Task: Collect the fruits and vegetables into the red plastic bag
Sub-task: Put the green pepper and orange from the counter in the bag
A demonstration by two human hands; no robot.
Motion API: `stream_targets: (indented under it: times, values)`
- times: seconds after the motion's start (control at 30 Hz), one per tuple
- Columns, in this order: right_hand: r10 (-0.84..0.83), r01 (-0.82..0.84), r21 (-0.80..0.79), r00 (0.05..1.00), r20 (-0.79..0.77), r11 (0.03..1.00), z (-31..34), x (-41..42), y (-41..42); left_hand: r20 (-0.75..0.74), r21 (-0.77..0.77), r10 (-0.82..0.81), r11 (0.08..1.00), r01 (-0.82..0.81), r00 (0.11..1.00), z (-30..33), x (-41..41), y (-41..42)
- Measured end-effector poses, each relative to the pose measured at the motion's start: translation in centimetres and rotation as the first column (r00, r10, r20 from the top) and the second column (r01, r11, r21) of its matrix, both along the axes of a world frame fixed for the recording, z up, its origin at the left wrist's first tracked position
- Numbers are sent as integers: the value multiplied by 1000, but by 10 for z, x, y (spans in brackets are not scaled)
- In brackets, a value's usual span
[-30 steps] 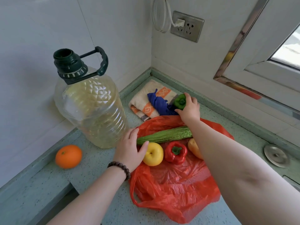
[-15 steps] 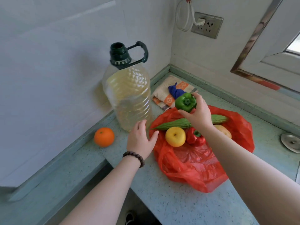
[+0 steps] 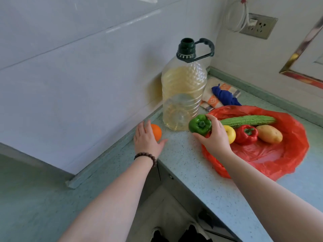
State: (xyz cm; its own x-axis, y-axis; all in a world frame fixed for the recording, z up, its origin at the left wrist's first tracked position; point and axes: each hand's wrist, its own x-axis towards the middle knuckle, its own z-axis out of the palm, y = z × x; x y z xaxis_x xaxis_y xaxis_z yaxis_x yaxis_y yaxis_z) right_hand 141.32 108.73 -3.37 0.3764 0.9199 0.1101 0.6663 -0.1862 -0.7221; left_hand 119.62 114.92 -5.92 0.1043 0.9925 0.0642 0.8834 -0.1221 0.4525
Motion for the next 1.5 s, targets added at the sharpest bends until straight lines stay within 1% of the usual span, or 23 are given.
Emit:
stream_targets:
  times: [0.1,0.23,0.33,0.47,0.6,0.67,0.87,0.97,1.07,1.17,1.3,1.37,1.43,1.5]
  values:
    - [-9,9,-19,1000,-13,1000,-3,-22,-4,27,-104,-59,993,61,998,-7,-14,16]
    - [-44,43,-50,999,-16,998,-9,-40,-10,41,-239,-143,960,149,989,-22,-24,35]
    - [-80,79,-69,997,-14,995,-15,-45,-17,47,-286,-200,936,205,979,-30,-25,41]
    - [-119,119,-93,993,3,989,-20,-45,-27,77,-255,-210,941,223,975,-34,-23,46]
    - [-158,157,-88,988,5,984,-22,-45,-37,68,-193,-228,952,237,971,-30,-18,47]
    - [-185,185,-83,983,0,979,-21,-45,-41,118,-166,-255,948,272,960,-24,-10,39]
    - [-286,286,-47,958,-4,957,-9,-29,-64,243,-116,-406,889,442,881,-3,37,4]
    - [-350,350,-22,937,6,937,-2,-9,-79,264,-67,-488,851,520,832,8,65,-11]
    - [-411,411,7,911,-8,911,2,14,-96,279,-62,-538,817,574,796,17,93,-24]
    - [-462,462,36,887,-20,886,5,39,-111,287,-44,-579,788,614,763,23,124,-35]
    - [-494,496,34,868,-52,868,0,76,-129,236,-43,-611,770,636,756,29,165,-56]
    - [-500,502,30,864,-63,864,-4,97,-137,244,-38,-624,759,650,743,28,187,-67]
    - [-490,493,27,868,-79,870,-7,119,-142,248,-40,-616,765,643,748,25,208,-76]
    - [-469,473,16,878,-98,881,-10,141,-145,212,-40,-598,785,618,773,19,225,-84]
